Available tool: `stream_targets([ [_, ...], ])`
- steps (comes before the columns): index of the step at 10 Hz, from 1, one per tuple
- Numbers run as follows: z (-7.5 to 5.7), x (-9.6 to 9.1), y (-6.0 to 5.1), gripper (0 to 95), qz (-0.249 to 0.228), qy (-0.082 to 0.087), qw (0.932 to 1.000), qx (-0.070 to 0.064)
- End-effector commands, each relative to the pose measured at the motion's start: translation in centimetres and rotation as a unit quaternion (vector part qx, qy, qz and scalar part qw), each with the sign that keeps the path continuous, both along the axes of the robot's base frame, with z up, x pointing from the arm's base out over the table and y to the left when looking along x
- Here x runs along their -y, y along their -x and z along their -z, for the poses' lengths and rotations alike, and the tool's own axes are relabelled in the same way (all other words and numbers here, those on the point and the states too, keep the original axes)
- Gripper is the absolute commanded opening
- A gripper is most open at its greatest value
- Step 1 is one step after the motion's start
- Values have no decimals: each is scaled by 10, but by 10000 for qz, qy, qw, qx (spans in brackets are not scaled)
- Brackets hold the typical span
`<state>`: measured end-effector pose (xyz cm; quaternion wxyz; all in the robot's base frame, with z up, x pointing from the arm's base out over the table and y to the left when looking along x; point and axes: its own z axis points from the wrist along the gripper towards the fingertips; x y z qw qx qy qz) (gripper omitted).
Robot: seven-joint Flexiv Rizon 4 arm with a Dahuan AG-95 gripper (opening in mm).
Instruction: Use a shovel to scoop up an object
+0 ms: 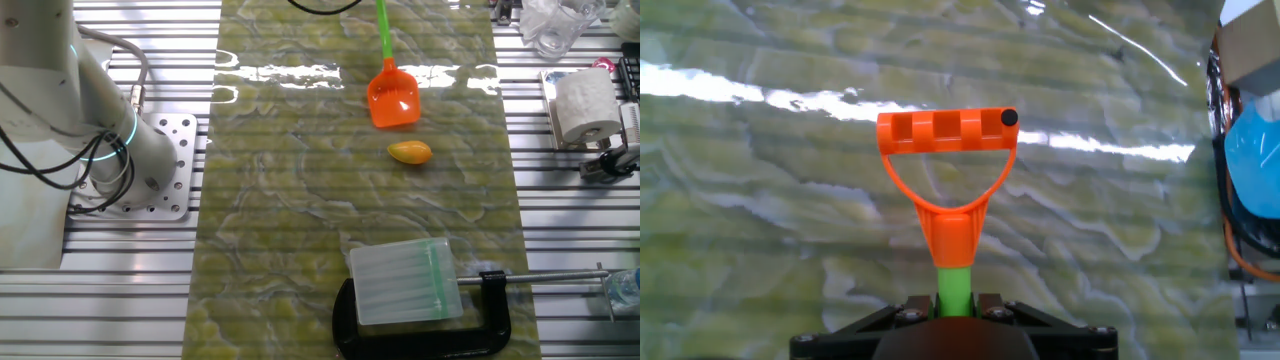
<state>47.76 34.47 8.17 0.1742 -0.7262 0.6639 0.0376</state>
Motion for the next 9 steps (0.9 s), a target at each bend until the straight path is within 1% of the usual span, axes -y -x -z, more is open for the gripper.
stream_targets([
  [1, 0, -2, 1, 0, 146, 9, 9996, -222],
  [2, -1, -3, 1, 0, 182, 28, 9994, -287],
  [3, -2, -4, 3, 0, 218, 133, 9990, -372],
  [5, -4, -6, 5, 0, 272, 250, 9985, -408],
  [7, -4, -6, 5, 0, 224, 190, 9988, -392],
  [9, -4, -6, 5, 0, 265, 168, 9987, -406],
])
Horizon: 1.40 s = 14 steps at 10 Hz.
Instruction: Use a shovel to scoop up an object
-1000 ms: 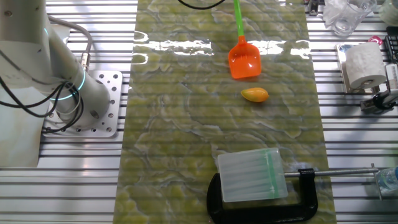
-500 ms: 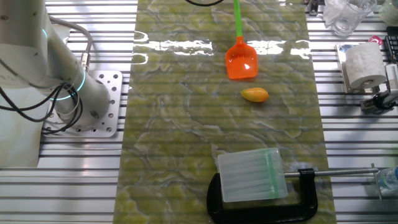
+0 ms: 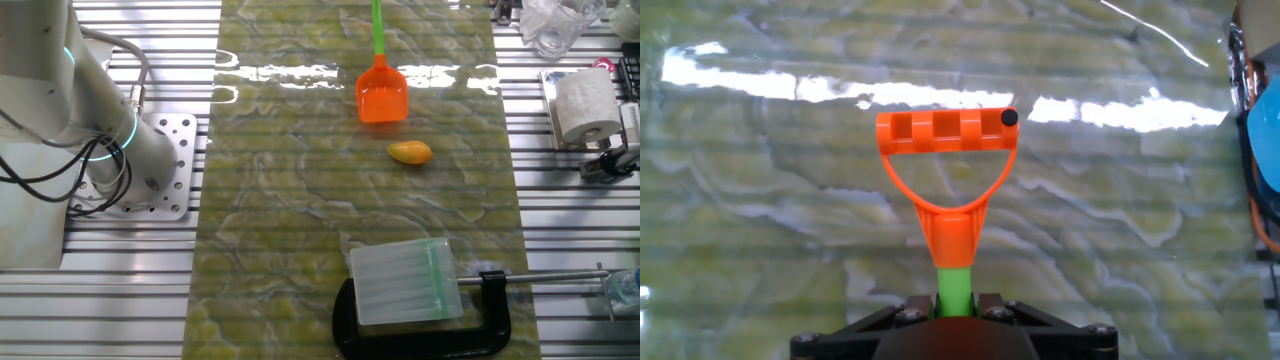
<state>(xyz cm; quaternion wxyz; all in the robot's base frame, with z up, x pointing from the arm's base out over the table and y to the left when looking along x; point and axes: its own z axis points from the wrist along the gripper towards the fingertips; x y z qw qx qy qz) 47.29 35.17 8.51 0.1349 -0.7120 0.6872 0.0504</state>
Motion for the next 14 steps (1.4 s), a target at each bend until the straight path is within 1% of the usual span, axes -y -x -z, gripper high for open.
stream_targets([
  [1, 0, 1, 1, 0, 54, 0, 10000, -15],
  [2, 0, 1, 1, 0, 49, 20, 10000, -26],
  [3, 0, 1, 1, 0, 49, 87, 9999, -26],
  [4, 0, 1, 1, 0, 184, 163, 9997, -57],
  [5, 0, 1, 1, 0, 365, 194, 9991, -77],
  [6, 0, 1, 1, 0, 393, 203, 9990, -83],
  [7, 0, 1, 1, 0, 385, 277, 9988, -76],
  [8, 0, 1, 1, 0, 373, 308, 9988, -70],
  [10, 0, 1, 1, 0, 342, 307, 9989, -46],
  [11, 0, 1, 1, 0, 304, 259, 9992, -48],
  [12, 0, 1, 1, 0, 418, 75, 9990, -127],
  [13, 0, 1, 1, 0, 404, 166, 9990, -130],
  [14, 0, 1, 1, 0, 404, 166, 9990, -130],
])
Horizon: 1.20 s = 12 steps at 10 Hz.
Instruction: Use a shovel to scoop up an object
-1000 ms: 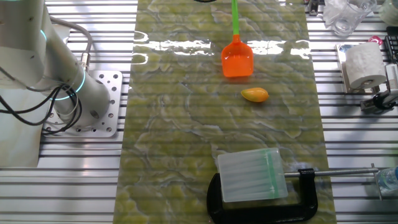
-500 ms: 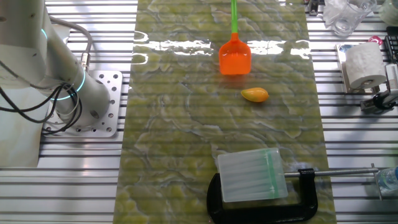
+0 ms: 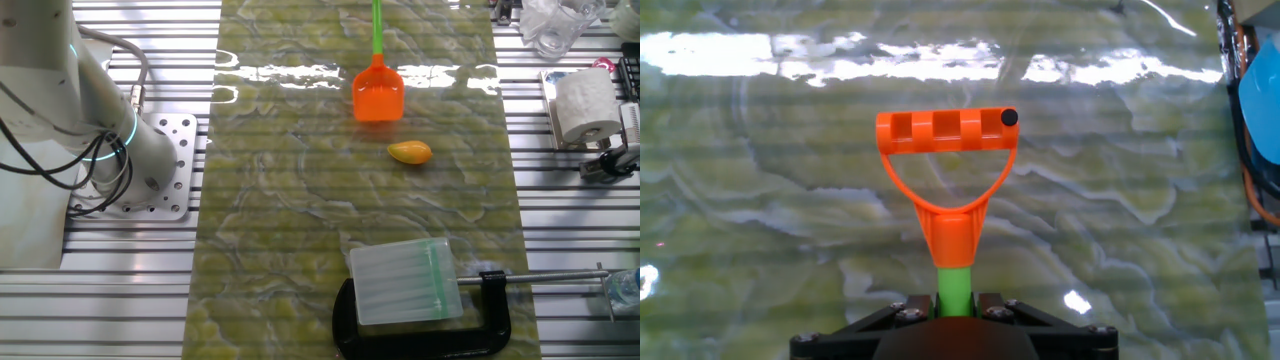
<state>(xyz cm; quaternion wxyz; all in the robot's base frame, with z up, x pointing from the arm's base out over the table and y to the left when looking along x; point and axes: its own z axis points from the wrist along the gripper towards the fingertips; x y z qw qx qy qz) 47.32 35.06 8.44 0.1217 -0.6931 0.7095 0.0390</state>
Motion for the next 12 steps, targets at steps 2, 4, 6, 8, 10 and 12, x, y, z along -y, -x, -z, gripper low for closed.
stream_targets([
  [2, -3, -4, -2, 0, 78, 231, 9997, -68],
  [4, -8, -15, -8, 0, 127, 324, 9994, -53],
  [6, -10, -22, -19, 0, 219, 329, 9992, -83],
  [8, -8, -21, -32, 0, 211, 300, 9993, -105],
  [10, -4, -16, -39, 0, 241, 257, 9993, -105],
  [12, 0, -9, -48, 0, 256, 46, 9996, -129],
])
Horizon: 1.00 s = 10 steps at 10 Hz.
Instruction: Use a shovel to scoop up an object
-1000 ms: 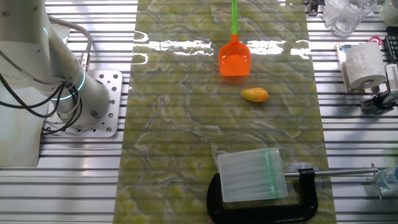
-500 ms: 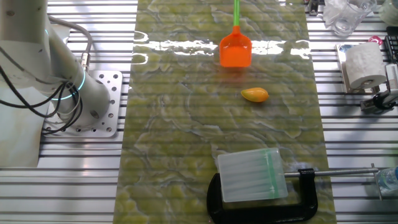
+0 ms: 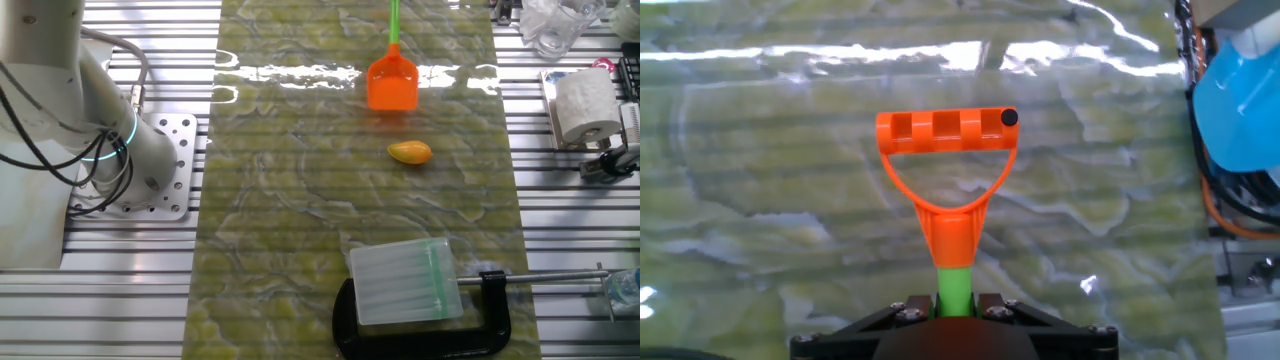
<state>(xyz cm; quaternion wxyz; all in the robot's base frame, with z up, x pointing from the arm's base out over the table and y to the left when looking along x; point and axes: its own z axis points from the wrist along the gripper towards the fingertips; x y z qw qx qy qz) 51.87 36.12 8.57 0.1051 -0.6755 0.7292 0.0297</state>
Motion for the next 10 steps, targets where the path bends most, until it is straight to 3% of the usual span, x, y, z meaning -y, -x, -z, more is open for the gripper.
stream_targets([
  [1, 3, 3, -7, 0, -42, -195, 9998, -36],
  [6, 2, -1, -12, 0, -189, -183, 9997, 27],
  [10, -2, 11, -13, 0, -281, -271, 9992, 40],
])
